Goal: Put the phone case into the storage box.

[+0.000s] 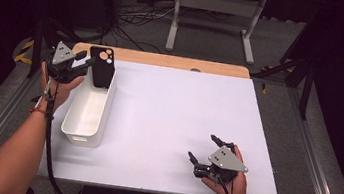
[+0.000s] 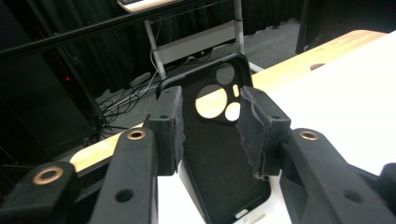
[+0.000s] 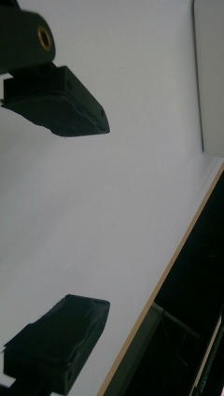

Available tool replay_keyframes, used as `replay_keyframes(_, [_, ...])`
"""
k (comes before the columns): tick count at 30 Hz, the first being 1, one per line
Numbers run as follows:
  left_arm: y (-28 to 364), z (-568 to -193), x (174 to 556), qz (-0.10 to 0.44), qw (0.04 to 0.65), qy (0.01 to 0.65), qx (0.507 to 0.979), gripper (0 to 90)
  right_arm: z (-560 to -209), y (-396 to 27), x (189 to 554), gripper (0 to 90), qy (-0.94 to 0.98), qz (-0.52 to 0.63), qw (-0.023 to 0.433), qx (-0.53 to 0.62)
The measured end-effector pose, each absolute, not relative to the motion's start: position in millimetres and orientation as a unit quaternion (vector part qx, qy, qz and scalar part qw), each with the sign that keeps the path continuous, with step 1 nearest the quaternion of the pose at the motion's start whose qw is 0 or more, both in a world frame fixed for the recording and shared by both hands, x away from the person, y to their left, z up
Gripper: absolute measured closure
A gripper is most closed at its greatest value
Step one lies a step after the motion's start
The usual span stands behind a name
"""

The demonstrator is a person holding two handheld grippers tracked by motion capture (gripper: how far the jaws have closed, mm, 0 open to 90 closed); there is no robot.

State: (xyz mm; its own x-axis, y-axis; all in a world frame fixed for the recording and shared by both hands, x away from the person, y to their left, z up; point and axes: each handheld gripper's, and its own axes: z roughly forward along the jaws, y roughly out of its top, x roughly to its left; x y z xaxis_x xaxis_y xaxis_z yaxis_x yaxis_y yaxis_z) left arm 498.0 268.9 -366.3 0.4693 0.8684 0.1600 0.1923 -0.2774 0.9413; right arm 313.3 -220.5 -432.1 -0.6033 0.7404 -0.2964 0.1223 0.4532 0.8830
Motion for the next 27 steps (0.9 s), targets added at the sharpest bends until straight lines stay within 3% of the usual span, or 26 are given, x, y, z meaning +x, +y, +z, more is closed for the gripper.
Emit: replay_keyframes(27, [257.1,-366.2,469.2,0.333,0.512,0.343,0.713,43.1,-431.0,-217.7,311.8,13.9,0.779,0.447,0.345,0.272])
